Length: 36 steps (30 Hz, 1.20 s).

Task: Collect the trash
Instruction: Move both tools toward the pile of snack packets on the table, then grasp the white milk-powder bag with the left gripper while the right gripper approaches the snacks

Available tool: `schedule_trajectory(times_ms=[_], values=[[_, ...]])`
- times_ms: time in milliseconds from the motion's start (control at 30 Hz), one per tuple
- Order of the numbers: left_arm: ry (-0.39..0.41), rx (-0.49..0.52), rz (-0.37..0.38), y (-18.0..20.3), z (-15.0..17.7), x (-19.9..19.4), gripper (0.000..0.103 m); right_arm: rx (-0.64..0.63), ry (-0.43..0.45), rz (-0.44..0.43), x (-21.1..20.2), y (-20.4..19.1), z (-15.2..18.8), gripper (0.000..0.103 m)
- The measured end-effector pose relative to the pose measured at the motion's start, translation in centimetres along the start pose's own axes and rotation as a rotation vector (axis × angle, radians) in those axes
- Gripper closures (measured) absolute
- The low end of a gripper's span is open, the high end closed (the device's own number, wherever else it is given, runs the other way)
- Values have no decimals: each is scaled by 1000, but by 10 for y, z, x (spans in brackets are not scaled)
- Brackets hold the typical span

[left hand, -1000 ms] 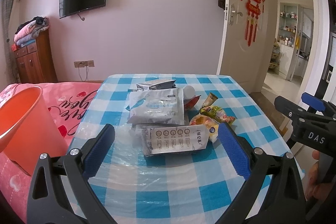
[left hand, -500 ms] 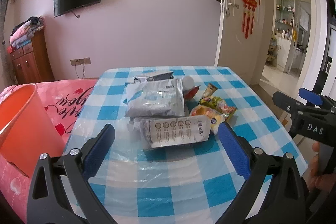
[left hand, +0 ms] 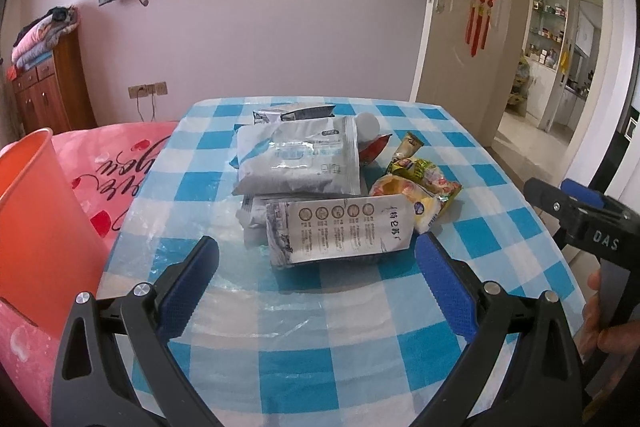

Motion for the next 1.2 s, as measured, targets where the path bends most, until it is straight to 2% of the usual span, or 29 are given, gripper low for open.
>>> schedule_trajectory(times_ms=[200, 333, 467, 633, 833, 867, 933, 1200], values=[[-11, -23, -9, -6, -14, 17, 4, 33, -23, -51, 13, 3, 1, 4], [-23, -84, 5, -17, -24, 28, 4, 62, -29, -66, 23, 10, -2, 4], [-64, -195, 63, -26, -28, 43, 4, 69, -41, -75, 33, 14, -5, 4], [-128, -386, 188, -32, -28, 64, 4, 79, -67, -138, 53, 11, -8, 4], [-150, -521, 245, -36, -38, 88, 4, 72, -116, -210, 80, 3, -15, 7], [-151, -535, 251, -36, -40, 91, 4, 63, -118, -218, 83, 0, -17, 8], [-157, -550, 246, -36, -44, 101, 4, 47, -131, -237, 92, -4, -20, 19], [-151, -586, 222, -39, -59, 124, 4, 12, -193, -301, 126, -15, -23, 20]])
Point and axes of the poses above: each gripper's, at about its wrist camera, not at the fingertips, and x roughly the way its jaws point, y to its right, z to its underside, the point moved 7 cm from there along x, roughly the way its jaws point, and after that the axes turned 5 degrees about z, right-handed, at the moved point
